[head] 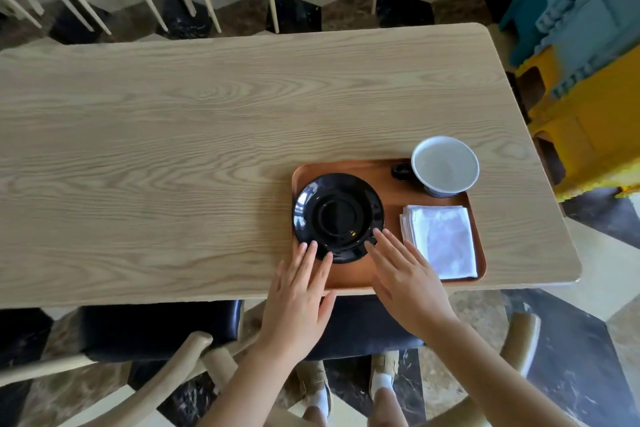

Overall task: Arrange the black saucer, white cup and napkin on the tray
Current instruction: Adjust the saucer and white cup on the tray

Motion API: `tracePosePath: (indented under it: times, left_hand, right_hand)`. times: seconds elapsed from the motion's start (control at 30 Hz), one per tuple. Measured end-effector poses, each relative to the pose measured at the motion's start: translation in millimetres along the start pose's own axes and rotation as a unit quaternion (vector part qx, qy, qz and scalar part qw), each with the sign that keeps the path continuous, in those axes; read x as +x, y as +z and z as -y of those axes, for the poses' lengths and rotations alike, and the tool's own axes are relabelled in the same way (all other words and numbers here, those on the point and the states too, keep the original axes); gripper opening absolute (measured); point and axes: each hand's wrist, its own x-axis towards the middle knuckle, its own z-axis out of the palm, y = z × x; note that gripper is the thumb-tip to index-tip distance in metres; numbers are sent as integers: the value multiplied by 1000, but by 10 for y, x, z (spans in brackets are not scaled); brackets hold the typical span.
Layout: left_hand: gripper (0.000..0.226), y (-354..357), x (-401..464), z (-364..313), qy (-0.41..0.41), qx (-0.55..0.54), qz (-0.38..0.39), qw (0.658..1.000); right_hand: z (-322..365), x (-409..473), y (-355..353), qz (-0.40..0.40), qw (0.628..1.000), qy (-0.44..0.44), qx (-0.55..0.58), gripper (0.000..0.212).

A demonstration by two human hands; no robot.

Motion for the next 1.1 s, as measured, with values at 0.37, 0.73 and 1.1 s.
tracePosePath:
  times: [0.37,0.73,1.1]
  left_hand:
    - [54,-13,-19,25,3,7,17,1000]
    - [49,-431,780,-229,80,16,-82,993]
    - [41,-521,2010,-972,45,-53,-34,997]
  right_hand:
    - [83,-55,4,-3,1000,24,3,48]
    - [-435,278,-499,-150,986,61,36,28]
    - [-1417,801,-810,-41,979,193,44,43]
